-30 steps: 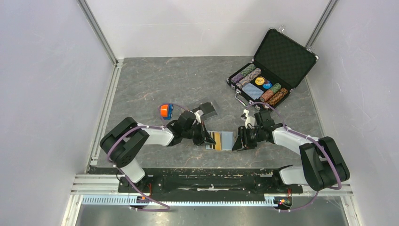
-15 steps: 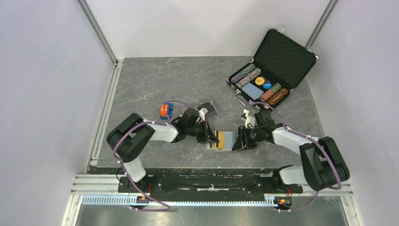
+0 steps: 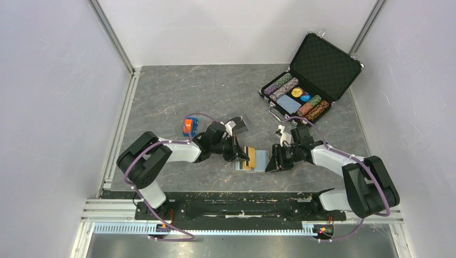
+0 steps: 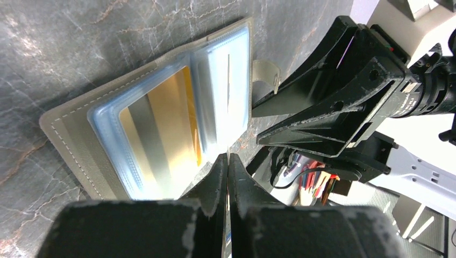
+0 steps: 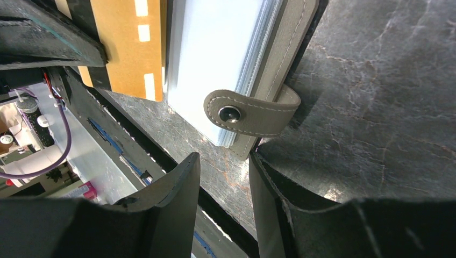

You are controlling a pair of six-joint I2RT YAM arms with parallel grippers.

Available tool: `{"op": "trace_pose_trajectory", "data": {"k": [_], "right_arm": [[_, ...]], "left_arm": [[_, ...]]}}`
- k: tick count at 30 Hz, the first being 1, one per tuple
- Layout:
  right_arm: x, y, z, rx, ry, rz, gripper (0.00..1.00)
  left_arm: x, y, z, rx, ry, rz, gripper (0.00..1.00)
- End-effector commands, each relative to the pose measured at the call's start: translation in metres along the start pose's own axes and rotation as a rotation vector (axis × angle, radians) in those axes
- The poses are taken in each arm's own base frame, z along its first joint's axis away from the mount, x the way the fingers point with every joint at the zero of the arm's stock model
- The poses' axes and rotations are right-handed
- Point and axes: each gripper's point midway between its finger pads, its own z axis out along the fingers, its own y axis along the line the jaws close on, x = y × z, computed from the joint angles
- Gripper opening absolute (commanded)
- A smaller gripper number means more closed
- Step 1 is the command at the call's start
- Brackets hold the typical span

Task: Put the credit cards into the card holder
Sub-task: Insert the credit card into the card holder.

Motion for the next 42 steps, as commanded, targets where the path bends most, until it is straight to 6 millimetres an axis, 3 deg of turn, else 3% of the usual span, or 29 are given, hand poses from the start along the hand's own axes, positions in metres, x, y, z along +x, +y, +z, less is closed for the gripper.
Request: {"op": "trace_pose_trajectory", "data": {"k": [1, 15, 33, 42], "right_arm": [[0.001, -0.011, 0.001, 0.059, 0.013, 0.0, 0.42], [-0.002, -0.01, 0.002, 0.059, 0.014, 0.0, 0.42], [-0.004, -0.011, 0.004, 0.059, 0.022, 0.0, 0.42], [-0.005, -0.011, 0.004, 0.06, 0.023, 0.0, 0.42]], "left_arm": [[-0.008, -0.002, -0.005, 0.005, -0.041, 0.07, 0.02], [-0.004, 0.012, 0.001, -0.06, 0.006, 0.075, 0.02], [-0.01, -0.012, 0.006, 0.044, 0.007, 0.073, 0.02], [-0.01, -0.006, -0.002, -0.01, -0.009, 0.078, 0.02]]}}
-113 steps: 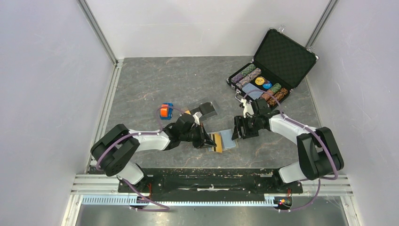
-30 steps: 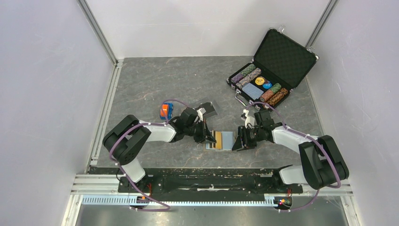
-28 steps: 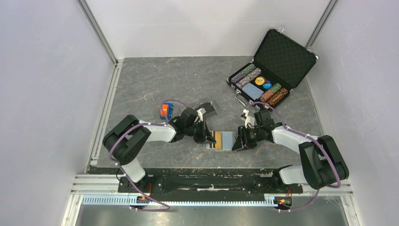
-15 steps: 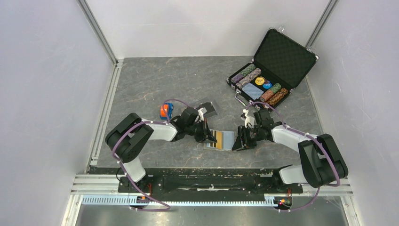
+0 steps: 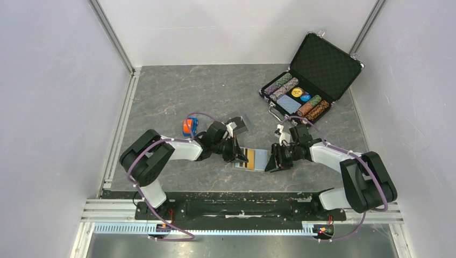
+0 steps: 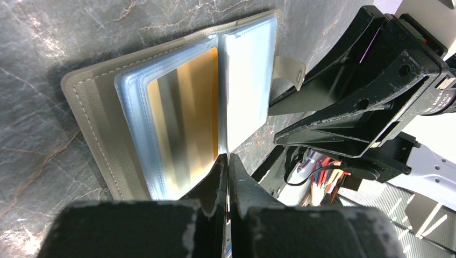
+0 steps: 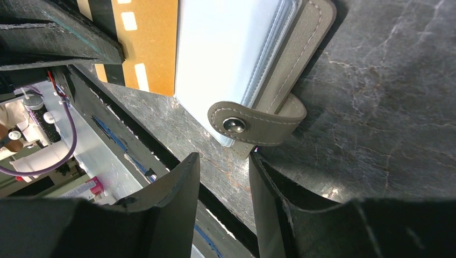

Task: Put the credit cards into the card holder
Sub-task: Insert the credit card into the card holder.

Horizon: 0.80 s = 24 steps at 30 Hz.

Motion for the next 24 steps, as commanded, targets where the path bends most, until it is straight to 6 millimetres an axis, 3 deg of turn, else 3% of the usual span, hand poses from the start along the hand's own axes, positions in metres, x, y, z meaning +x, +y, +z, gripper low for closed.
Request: {"op": "trace_pose_trajectory", "data": {"k": [1, 24], "right_arm": [[-0.004, -0.01, 0.002, 0.056, -0.005, -0.019, 0.42], [-0.003, -0.011, 0.002, 0.057, -0.003, -0.02, 0.42]], "left_arm": [[-0.012, -0.017, -0.004, 0.033, -0.039, 0.057, 0.02], [-0.007, -0.01, 0.017, 0.066, 0.024, 0.031, 0.02]]}}
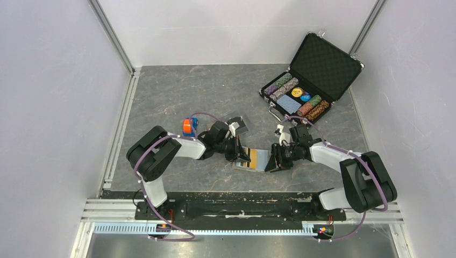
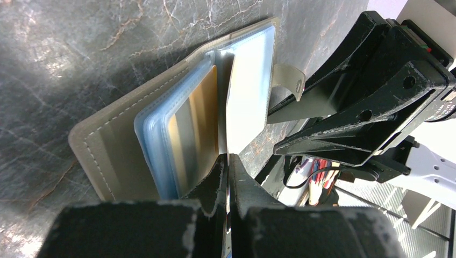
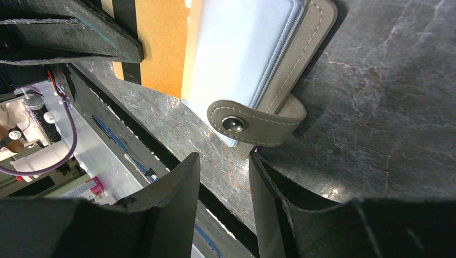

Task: Put the credit cards into the card holder
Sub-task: Insert the credit card into the card holder.

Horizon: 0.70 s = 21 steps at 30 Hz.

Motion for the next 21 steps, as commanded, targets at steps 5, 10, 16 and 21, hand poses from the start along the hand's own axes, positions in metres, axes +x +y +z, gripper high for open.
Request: {"op": "trace_pose_trajectory", "data": {"k": [5, 10, 16, 21], "right_arm": [[-0.004, -0.011, 0.002, 0.057, -0.006, -0.021, 0.42], [-0.004, -0.011, 0.003, 0.057, -0.005, -0.022, 0.42], [-0.005, -0.011, 0.002, 0.057, -0.007, -0.024, 0.42], [-0.006, -0.01, 0.002, 0.055, -0.008, -0.022, 0.43]], "left_arm": [[-0.002, -0.011, 0.007, 0.037, 0.013, 0.015, 0.02], [0.003, -0.01, 0.013, 0.013, 0.039, 0.017, 0.02], [0.01, -0.007, 0.019, -0.028, 0.077, 0.023, 0.02], [0.012, 0.004, 0.017, -0.139, 0.096, 0.053, 0.16]]}}
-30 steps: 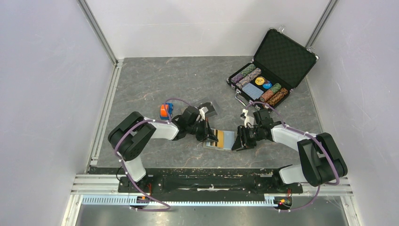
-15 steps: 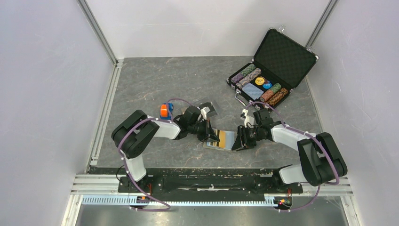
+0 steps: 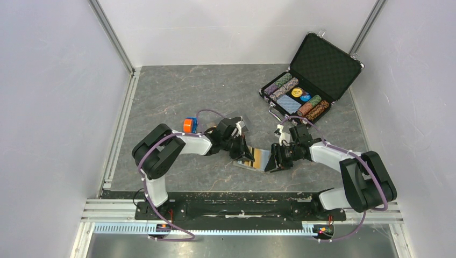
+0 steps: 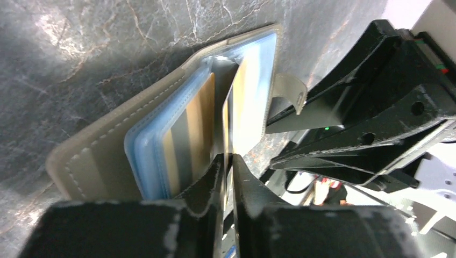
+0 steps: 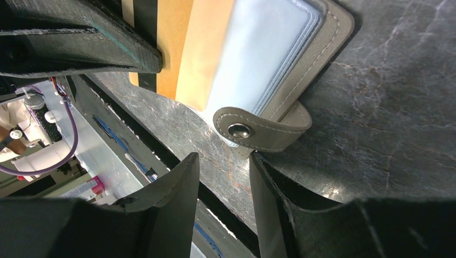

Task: Put the credit cards into the card holder
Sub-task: Insert the credit card into the card holder.

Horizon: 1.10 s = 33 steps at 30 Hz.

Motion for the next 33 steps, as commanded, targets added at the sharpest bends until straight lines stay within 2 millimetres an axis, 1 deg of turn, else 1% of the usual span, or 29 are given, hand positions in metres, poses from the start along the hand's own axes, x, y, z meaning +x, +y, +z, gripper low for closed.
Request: {"op": "trace_pose_trajectory", "data": {"k": [1, 5, 7, 10, 16, 20, 25, 27, 30, 33], "right_arm": [[-0.006, -0.01, 0.002, 0.055, -0.011, -0.025, 0.43], [-0.006, -0.01, 0.003, 0.054, -0.01, -0.025, 0.43], [-0.006, -0.01, 0.003, 0.053, -0.009, -0.024, 0.43], [-0.007, -0.01, 0.003, 0.051, -0.008, -0.025, 0.45], [-0.008, -0.009, 0.003, 0.048, -0.007, -0.029, 0.47], [-0.008, -0.009, 0.003, 0.049, -0.005, -0.026, 0.47], [-0.008, -0.01, 0.004, 0.049, -0.002, -0.028, 0.47], [-0.009, -0.01, 0.004, 0.05, -0.001, -0.027, 0.46], [-0.009, -0.01, 0.004, 0.051, -0.001, -0.028, 0.45], [-0.009, -0.01, 0.004, 0.051, 0.0, -0.029, 0.45]], "left_arm": [[0.012, 0.014, 0.002, -0.131, 0.052, 0.057, 0.2], [0.01, 0.02, -0.005, -0.206, 0.052, 0.088, 0.34], [0.009, 0.019, -0.007, -0.235, 0.052, 0.103, 0.38], [0.007, 0.019, -0.009, -0.287, 0.062, 0.145, 0.44], [0.006, 0.01, -0.011, -0.356, 0.088, 0.225, 0.51], [0.006, 0.007, -0.012, -0.407, 0.111, 0.261, 0.52], [0.008, 0.002, -0.009, -0.423, 0.13, 0.291, 0.52], [0.01, 0.003, -0.007, -0.431, 0.146, 0.294, 0.52], [0.015, 0.006, -0.002, -0.448, 0.181, 0.307, 0.52], [0.021, -0.001, 0.006, -0.417, 0.207, 0.317, 0.5]]}}
